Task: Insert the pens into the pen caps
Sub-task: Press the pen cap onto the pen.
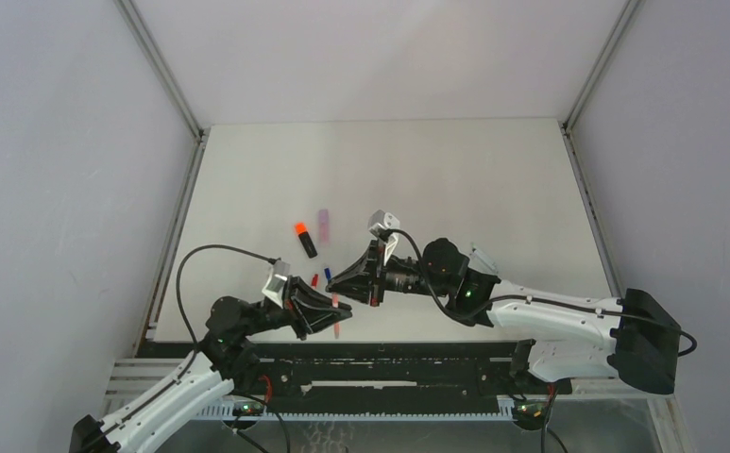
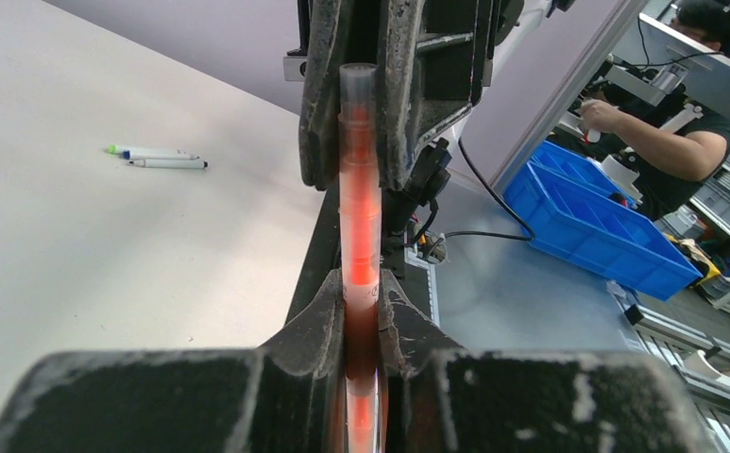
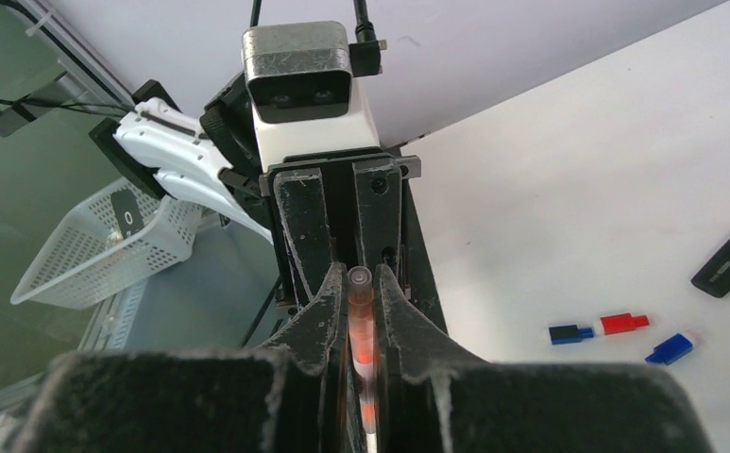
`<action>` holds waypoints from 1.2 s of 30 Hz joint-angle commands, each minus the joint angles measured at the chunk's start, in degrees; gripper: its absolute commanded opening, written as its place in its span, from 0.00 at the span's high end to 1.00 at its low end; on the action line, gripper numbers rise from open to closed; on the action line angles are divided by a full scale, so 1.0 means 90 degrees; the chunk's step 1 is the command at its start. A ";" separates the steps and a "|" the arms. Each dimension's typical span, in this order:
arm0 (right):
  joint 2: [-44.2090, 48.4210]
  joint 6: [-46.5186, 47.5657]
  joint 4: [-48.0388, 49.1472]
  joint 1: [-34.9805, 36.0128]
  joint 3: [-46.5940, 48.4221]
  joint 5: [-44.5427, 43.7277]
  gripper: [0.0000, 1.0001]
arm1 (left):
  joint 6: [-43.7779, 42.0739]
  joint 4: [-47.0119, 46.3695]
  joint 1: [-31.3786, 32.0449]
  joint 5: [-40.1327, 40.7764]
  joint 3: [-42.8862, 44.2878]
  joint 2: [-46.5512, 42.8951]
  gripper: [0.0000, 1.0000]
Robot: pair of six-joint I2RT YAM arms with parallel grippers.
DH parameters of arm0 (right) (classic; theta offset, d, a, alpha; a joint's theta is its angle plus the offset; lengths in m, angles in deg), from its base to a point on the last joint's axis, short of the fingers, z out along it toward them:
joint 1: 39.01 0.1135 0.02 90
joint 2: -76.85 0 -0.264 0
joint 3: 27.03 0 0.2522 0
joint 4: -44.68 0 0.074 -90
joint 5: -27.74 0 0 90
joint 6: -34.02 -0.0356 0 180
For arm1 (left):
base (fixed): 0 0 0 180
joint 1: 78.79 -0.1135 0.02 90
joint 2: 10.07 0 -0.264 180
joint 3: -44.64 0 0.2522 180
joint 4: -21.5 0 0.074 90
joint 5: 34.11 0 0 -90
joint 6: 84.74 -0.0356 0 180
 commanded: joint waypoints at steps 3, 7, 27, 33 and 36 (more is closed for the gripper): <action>-0.0608 0.0114 -0.2650 0.0671 -0.0587 0.1789 1.00 | 0.0084 -0.1774 -0.0232 0.1276 0.1379 -0.0363 1.00; -0.0713 0.0296 -0.3034 0.0782 -0.0601 0.1925 1.00 | 0.0025 -0.1613 -0.0374 0.1284 0.1453 -0.0565 1.00; -0.0054 0.0349 -0.2954 0.0342 -0.0196 0.0608 1.00 | -0.0731 0.0234 -0.0441 0.1110 0.1449 -0.0583 1.00; 0.0481 0.0737 -0.2407 -0.0048 0.0395 -0.0007 0.54 | -0.0669 0.1175 -0.0440 0.1402 0.1109 0.0100 1.00; 0.1050 0.1063 -0.2682 -0.0253 0.0516 -0.0370 0.37 | -0.0824 0.2185 -0.0441 0.1809 0.1202 0.0253 1.00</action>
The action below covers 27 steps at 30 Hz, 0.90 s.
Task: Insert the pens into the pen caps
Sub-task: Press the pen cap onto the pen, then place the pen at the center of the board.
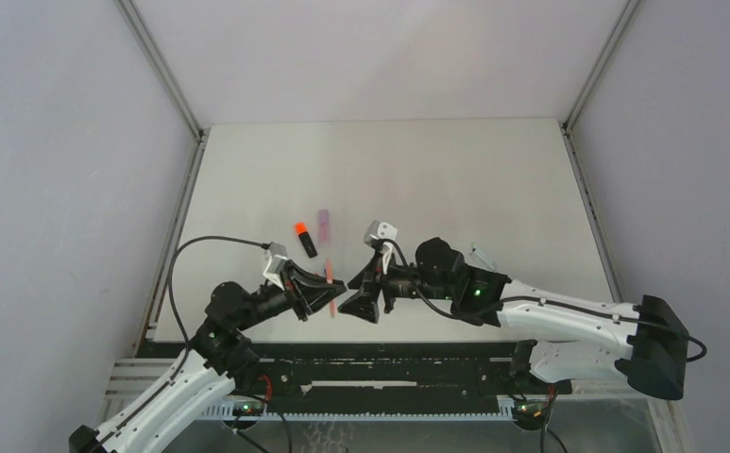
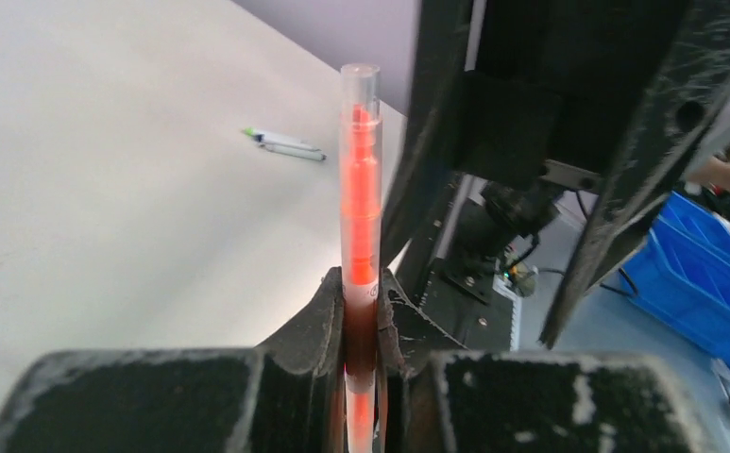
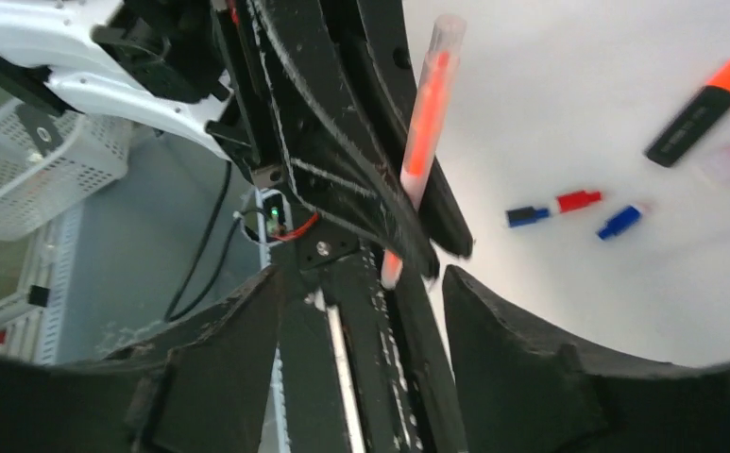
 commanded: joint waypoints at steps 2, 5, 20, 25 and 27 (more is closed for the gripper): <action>0.1133 0.0554 -0.1016 -0.0375 0.0225 -0.0444 0.32 | -0.0248 0.0834 -0.0050 0.1283 0.0531 0.0097 1.00; 0.1642 0.0701 -0.1406 -0.0581 0.0167 -0.0959 0.29 | -0.0260 0.1722 -0.0049 0.2341 0.0726 0.0049 1.00; 0.2769 0.0521 -0.1860 -0.1160 -0.1042 -0.2941 0.29 | 0.0318 0.3131 -0.2167 0.4207 0.1667 0.1973 0.95; 0.2955 0.0482 -0.1871 -0.1262 -0.1227 -0.3063 0.30 | 0.0367 0.2277 -0.2875 0.3410 0.1739 0.3171 0.95; 0.2972 0.0477 -0.1910 -0.1322 -0.1287 -0.3110 0.30 | 0.0392 0.1973 -0.3096 0.3143 0.1818 0.3663 0.95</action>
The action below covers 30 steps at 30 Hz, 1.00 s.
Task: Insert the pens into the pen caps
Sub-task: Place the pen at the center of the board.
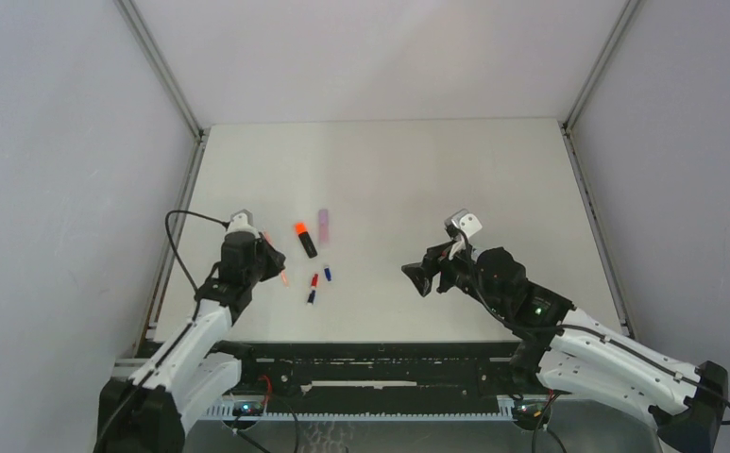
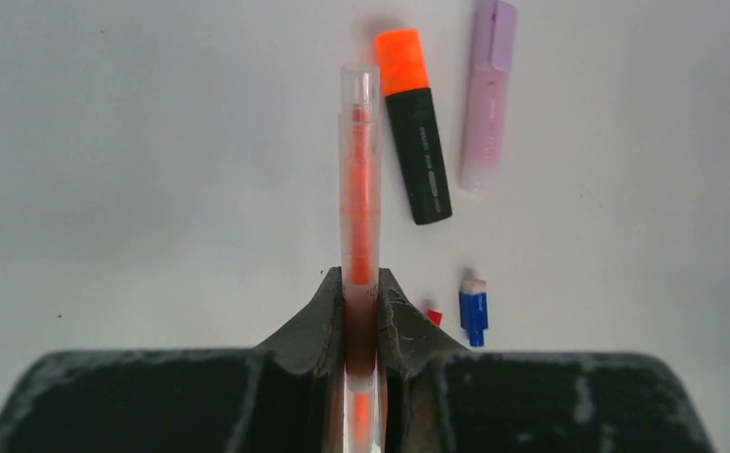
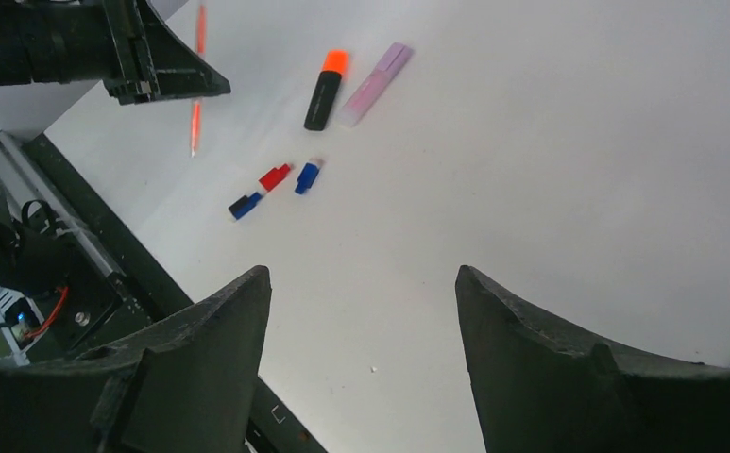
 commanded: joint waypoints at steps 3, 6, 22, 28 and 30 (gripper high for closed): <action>0.0127 -0.0031 0.0016 -0.0220 -0.0104 -0.0350 0.30 | 0.0085 -0.1196 -0.0522 -0.0946 0.0695 0.1356 0.92; 0.0114 -0.0079 -0.0036 -0.0328 -0.0141 -0.0319 0.30 | 0.0079 -0.1408 -0.0557 -0.1123 0.0874 0.1995 0.89; 0.0022 -0.0102 -0.0169 -0.0713 -0.0206 -0.0379 0.31 | 0.0195 -0.2089 -0.0609 -0.1544 0.1251 0.3413 0.57; -0.0027 -0.0042 -0.0234 -0.0884 -0.0236 -0.0536 0.33 | -0.0049 -0.2400 -0.0608 -0.0983 0.0793 0.2558 0.46; -0.0098 -0.0035 -0.0282 -0.1002 -0.0231 -0.0637 0.34 | -0.0163 -0.2651 -0.0610 -0.0883 0.0454 0.2120 0.43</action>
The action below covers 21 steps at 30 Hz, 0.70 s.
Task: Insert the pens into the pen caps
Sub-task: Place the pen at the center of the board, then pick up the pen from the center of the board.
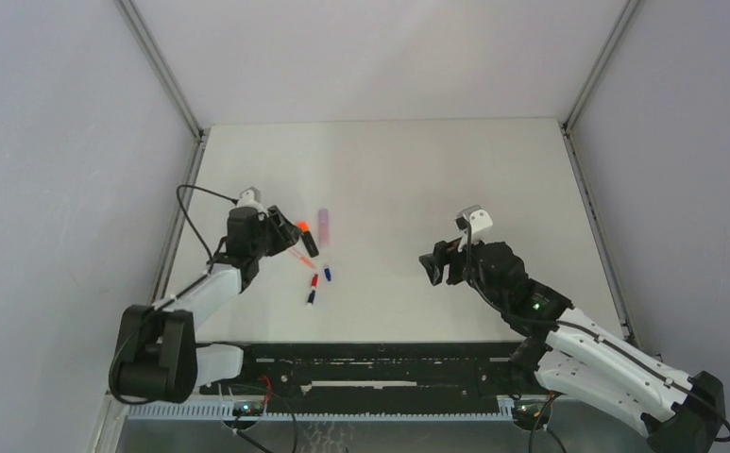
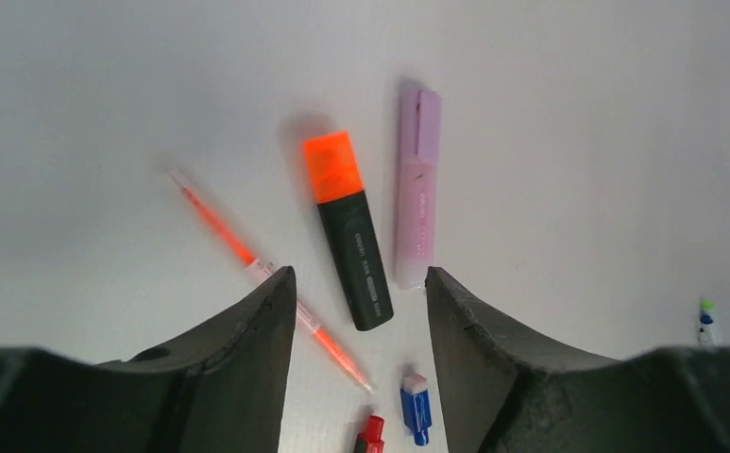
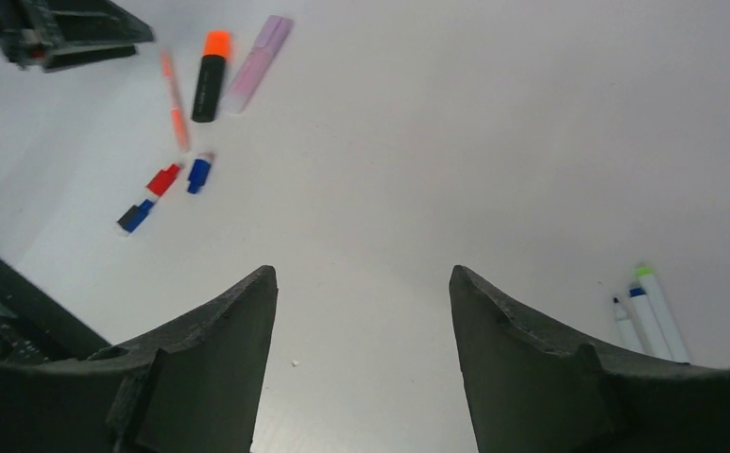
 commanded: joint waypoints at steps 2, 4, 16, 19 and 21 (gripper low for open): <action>-0.0200 -0.0040 -0.0053 -0.0417 -0.0012 -0.0196 0.36 | -0.0433 -0.0836 -0.0054 0.0644 -0.0706 -0.1422 0.43; -0.0347 -0.0099 -0.0128 -0.0682 0.0009 -0.0023 0.39 | -0.0527 -0.0776 -0.0053 0.1090 -0.1008 -0.2040 0.41; -0.1215 -0.1075 -0.1387 -0.2719 0.0136 0.0054 0.49 | -0.0597 0.0370 -0.0053 0.2266 -0.2377 -0.5326 0.15; -0.1231 -0.1213 -0.1226 -0.3169 -0.0044 0.0467 0.50 | -0.0610 0.0386 -0.0055 0.1968 -0.2451 -0.5532 0.06; -0.1346 -0.1252 -0.1136 -0.3386 -0.0071 0.0638 0.49 | -0.0607 0.0444 -0.0060 0.1805 -0.2363 -0.5570 0.06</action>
